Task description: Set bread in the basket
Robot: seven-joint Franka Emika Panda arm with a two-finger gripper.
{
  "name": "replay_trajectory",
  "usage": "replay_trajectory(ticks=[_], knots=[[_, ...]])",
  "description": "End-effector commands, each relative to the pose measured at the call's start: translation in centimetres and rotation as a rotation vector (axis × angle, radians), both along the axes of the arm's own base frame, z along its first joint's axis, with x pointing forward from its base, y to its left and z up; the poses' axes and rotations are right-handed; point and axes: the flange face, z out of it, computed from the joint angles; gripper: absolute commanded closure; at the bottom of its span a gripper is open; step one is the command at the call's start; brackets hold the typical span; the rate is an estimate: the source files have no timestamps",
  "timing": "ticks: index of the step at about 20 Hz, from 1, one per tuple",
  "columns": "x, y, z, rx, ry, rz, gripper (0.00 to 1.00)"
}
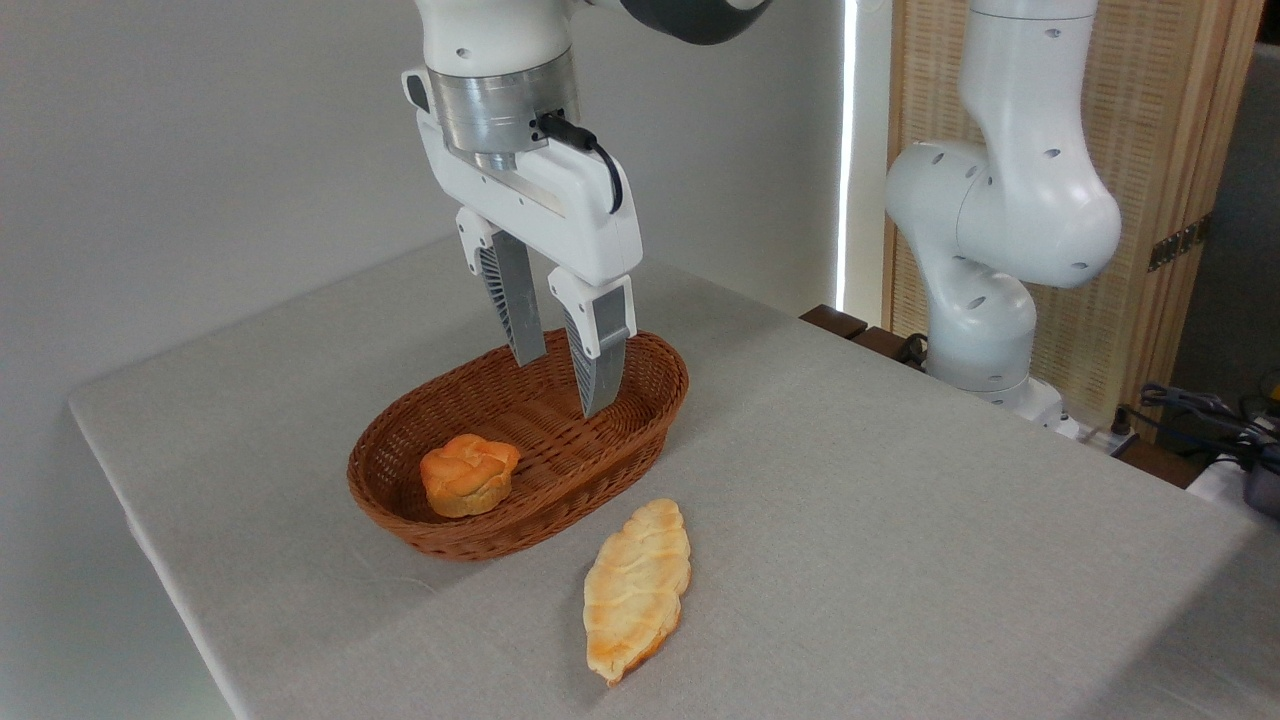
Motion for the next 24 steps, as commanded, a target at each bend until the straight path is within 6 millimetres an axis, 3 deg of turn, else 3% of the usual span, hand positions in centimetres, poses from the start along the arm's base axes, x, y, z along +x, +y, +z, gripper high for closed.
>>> replay_trajectory(ticks=[1,24], knots=[[-0.33,0.14,0.57,-0.014,0.016,-0.008,0.00],[-0.45,0.13,0.48,-0.014,0.027,-0.009,0.00]])
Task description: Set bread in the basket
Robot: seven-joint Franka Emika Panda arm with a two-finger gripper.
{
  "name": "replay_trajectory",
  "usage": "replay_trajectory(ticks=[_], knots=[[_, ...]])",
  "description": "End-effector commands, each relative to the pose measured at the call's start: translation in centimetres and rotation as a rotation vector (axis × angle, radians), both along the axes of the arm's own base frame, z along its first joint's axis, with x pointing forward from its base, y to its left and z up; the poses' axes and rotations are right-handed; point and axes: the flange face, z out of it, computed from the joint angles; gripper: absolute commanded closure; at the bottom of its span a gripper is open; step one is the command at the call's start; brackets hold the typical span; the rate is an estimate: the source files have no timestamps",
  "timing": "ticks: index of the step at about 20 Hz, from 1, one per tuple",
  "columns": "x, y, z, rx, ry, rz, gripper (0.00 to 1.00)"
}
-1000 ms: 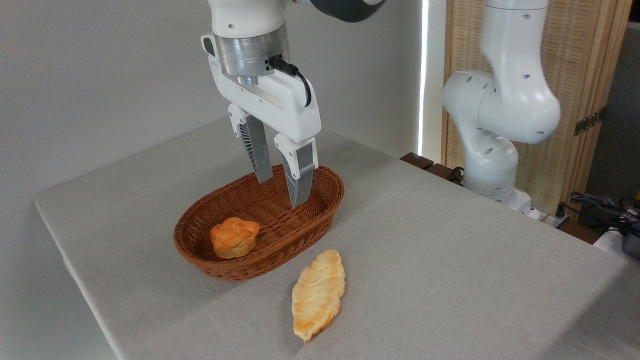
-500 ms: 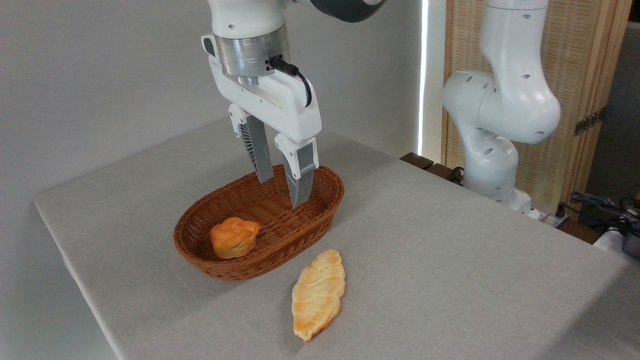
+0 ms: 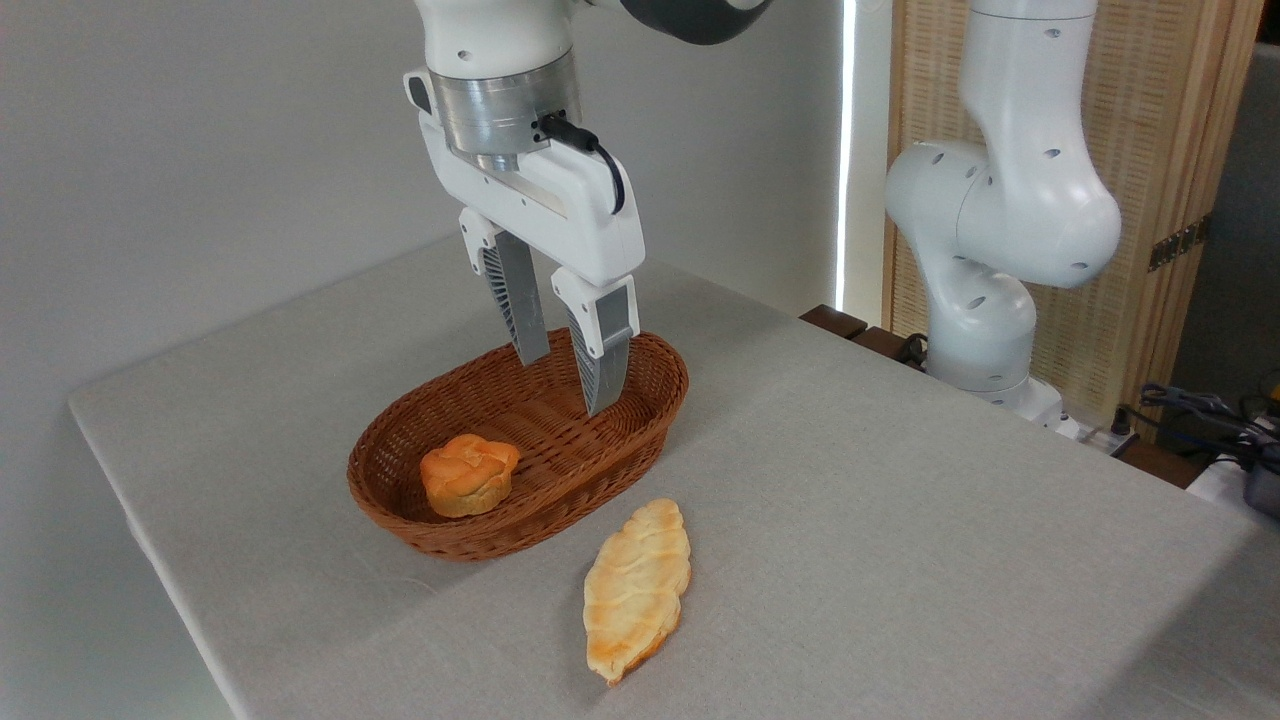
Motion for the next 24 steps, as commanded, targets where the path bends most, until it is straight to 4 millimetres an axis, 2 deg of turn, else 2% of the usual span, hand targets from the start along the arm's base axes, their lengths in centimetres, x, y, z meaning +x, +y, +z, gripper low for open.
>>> replay_trajectory(ticks=[1,24], knots=[[-0.34,0.13,0.57,-0.014,0.017,-0.008,0.00],[-0.47,0.13,0.54,-0.014,0.027,-0.012,0.00]])
